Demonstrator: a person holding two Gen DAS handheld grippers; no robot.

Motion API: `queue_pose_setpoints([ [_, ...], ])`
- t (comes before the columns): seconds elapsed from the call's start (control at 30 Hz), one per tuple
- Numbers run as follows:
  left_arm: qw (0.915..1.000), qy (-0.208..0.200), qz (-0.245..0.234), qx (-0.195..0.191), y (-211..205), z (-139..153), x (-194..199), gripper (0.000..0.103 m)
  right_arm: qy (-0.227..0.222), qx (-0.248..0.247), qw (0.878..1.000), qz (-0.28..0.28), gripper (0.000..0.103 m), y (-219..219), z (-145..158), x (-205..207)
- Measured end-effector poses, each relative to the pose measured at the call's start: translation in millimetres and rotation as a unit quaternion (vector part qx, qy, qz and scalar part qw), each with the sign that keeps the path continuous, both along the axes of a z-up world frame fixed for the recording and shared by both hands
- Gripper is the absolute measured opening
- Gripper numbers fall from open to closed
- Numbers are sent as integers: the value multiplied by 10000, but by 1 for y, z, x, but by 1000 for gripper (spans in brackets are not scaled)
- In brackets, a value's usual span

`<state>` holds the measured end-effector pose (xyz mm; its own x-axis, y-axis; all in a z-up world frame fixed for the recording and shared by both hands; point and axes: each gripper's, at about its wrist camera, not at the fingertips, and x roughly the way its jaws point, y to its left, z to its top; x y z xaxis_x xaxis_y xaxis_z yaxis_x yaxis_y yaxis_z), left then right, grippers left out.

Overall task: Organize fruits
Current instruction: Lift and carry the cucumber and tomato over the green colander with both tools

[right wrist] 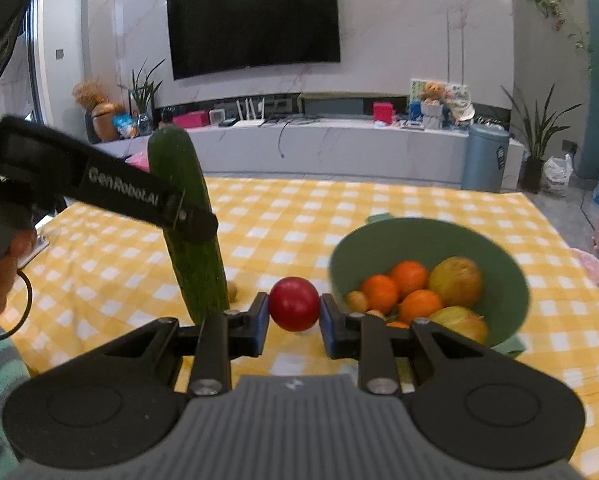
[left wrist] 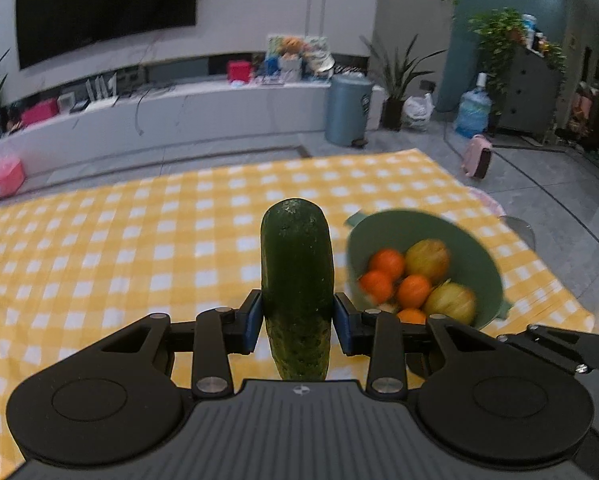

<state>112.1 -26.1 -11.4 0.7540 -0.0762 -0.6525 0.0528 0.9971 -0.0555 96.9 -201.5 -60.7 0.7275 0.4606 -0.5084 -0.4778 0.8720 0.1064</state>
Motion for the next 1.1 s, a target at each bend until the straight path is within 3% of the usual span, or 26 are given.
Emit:
queue_pose_setpoints([
  [0.27,9977,-357,-584,-12,-43,31,22,42,-262,-66,9993,-264,23,-32,16,19],
  [0.53,9953,-280,-915,-112,-74,29,51,42,-330,-187,9976,-577,23,-59,23,42],
  [0.77,9929,250,-1139,-215,-82,8,85,41,-336,-372,9973,-535,23,-60,21,51],
  [1.1,9851,917,-1456,-43,-89,-27,112,41,-59,-512,9970,-574,23,-64,4,67],
])
